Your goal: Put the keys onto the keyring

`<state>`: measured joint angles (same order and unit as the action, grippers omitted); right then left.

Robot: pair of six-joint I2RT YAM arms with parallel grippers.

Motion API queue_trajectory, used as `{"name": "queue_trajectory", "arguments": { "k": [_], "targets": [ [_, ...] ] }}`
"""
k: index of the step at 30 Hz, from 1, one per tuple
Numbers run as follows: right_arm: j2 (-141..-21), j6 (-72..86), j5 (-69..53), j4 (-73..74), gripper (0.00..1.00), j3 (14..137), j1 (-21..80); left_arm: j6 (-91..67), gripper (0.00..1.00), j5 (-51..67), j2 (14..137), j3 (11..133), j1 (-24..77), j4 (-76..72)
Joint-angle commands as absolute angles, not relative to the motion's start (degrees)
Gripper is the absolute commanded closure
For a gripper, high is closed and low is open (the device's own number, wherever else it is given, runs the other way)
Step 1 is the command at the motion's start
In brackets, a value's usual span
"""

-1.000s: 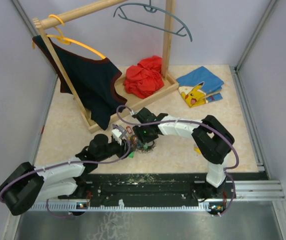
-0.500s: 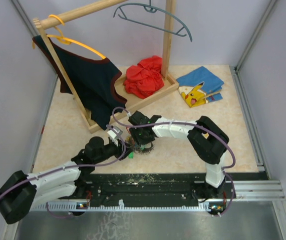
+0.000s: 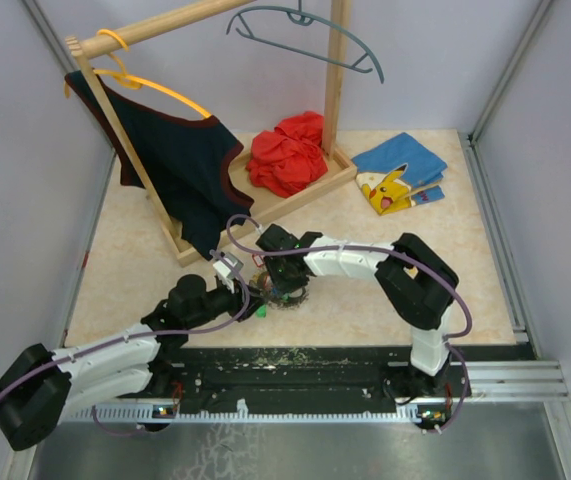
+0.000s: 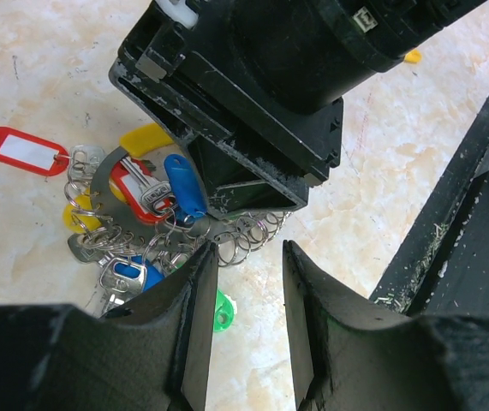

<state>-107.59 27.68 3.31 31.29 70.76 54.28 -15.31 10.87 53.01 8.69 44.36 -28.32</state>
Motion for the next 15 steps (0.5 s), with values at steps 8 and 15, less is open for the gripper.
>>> {"name": "queue_trajectory", "arguments": {
  "k": [8,15],
  "targets": [
    [-101.5,28.5,3.3,28.4,0.85,67.2,55.4,-16.7,0.58,12.8,53.4,7.6,44.6,-32.4],
    [-97.4,27.7,6.8,25.5,1.0,65.3,55.4,-17.4,0.58,13.8,55.6,7.7,44.6,-34.1]
  ]
}}
